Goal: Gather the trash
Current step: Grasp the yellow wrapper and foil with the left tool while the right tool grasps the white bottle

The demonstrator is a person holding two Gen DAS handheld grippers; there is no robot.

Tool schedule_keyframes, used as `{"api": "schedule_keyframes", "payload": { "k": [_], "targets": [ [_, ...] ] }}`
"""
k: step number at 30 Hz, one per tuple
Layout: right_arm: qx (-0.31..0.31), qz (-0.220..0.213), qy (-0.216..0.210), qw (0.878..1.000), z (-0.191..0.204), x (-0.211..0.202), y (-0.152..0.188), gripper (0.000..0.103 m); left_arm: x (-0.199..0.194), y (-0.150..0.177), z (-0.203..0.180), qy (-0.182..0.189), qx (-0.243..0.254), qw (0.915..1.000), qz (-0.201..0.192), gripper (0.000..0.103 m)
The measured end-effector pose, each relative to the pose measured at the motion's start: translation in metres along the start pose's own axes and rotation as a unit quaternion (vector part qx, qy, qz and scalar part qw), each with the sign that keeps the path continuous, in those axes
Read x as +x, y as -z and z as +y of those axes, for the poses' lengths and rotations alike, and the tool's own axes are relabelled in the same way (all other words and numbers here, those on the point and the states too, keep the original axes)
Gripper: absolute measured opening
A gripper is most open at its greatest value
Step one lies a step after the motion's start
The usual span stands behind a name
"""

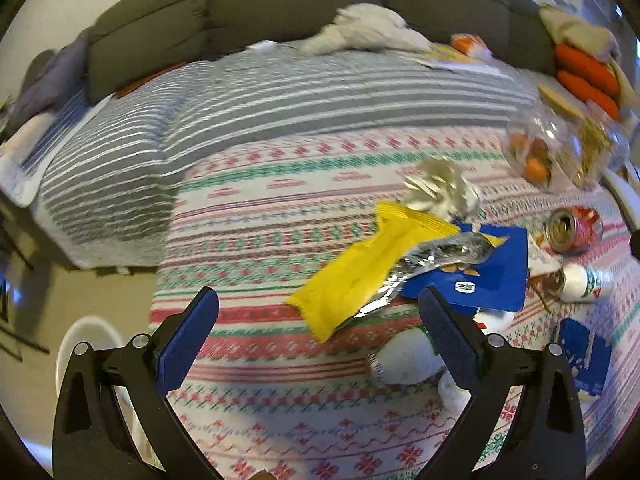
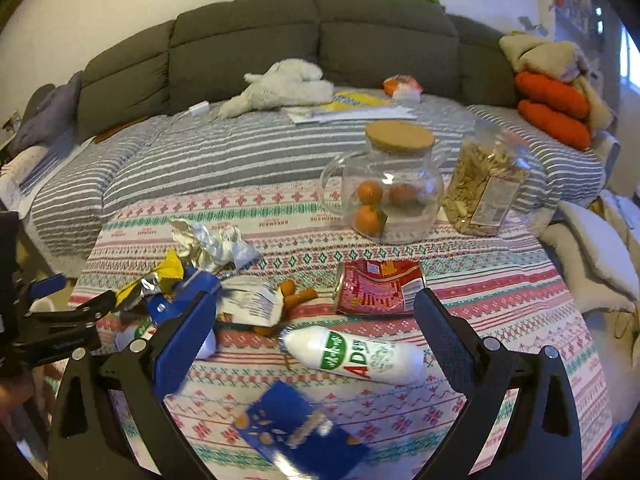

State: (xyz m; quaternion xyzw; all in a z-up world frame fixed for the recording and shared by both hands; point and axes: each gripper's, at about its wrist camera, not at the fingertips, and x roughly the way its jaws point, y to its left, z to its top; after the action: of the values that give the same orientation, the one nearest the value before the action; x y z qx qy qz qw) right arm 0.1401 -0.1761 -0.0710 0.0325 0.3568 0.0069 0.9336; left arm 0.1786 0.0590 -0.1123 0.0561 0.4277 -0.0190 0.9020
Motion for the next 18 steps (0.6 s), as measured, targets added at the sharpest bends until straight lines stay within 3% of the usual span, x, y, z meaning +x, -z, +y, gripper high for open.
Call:
{"api": "schedule_keyframes", "payload": {
  "k": [7, 14, 16, 18],
  "targets": [
    [-0.043, 0.032, -0.046, 0.997, -0.026, 0.013, 0.001, 0.096, 0.029, -0.011, -0.013, 0.031, 0.042, 0.9985, 0.018, 0.095],
    [-0.105, 0.086, -0.105, 0.985, -0.033, 0.033, 0.015, 0.096, 0.061, -0.026, -0.022, 0.063, 0.083, 0.9937, 0.042, 0.095],
    [-0.104, 0.086, -0.107, 0.985, -0.036, 0.037, 0.016, 0.096, 0.068, -0.030, -0.018, 0.078, 0.077, 0.9927, 0.051, 0.090],
    [-0.105, 0.088, -0.115, 0.984, -0.036, 0.041, 0.017, 0.096, 0.073, -0.032, -0.017, 0.105, 0.071, 0.9900, 0.063, 0.070]
  ]
}}
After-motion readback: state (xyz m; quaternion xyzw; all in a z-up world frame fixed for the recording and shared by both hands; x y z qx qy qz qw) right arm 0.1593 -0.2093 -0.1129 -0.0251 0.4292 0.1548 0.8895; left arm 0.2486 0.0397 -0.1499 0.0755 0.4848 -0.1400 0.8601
